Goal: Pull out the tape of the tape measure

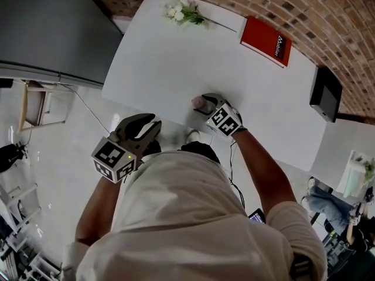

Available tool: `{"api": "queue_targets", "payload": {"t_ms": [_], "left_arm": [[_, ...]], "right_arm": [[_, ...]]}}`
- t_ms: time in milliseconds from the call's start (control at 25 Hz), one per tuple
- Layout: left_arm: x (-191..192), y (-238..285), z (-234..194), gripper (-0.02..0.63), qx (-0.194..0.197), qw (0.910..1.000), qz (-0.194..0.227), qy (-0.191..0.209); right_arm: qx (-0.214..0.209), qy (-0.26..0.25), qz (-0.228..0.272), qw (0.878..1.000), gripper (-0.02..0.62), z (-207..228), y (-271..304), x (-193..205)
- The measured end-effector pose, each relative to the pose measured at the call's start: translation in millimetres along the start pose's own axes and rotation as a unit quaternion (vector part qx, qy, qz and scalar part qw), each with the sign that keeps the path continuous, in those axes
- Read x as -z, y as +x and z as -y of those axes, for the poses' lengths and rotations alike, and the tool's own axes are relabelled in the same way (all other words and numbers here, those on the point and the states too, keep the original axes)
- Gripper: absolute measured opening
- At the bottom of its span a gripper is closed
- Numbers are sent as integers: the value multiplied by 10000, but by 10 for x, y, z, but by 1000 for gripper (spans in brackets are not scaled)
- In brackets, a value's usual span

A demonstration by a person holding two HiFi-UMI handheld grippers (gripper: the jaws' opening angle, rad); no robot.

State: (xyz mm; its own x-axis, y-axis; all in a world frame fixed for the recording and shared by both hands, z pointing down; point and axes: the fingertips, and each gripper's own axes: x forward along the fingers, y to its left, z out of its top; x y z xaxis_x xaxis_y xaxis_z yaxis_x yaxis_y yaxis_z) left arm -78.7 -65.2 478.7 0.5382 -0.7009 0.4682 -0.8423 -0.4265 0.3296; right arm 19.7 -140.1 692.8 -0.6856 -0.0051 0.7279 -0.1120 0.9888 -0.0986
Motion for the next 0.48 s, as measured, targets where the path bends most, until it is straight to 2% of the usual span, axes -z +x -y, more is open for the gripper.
{"api": "queue_targets", "payload": {"t_ms": [240, 480], "left_arm": [[-27, 51, -30, 94, -12, 10000, -15, 9], [-31, 71, -59, 94, 3, 10000, -66, 11]], "right_arm": [[-233, -247, -195, 9992, 238, -4, 98, 60], [-183, -308, -220, 9991, 235, 37, 123, 67]]}}
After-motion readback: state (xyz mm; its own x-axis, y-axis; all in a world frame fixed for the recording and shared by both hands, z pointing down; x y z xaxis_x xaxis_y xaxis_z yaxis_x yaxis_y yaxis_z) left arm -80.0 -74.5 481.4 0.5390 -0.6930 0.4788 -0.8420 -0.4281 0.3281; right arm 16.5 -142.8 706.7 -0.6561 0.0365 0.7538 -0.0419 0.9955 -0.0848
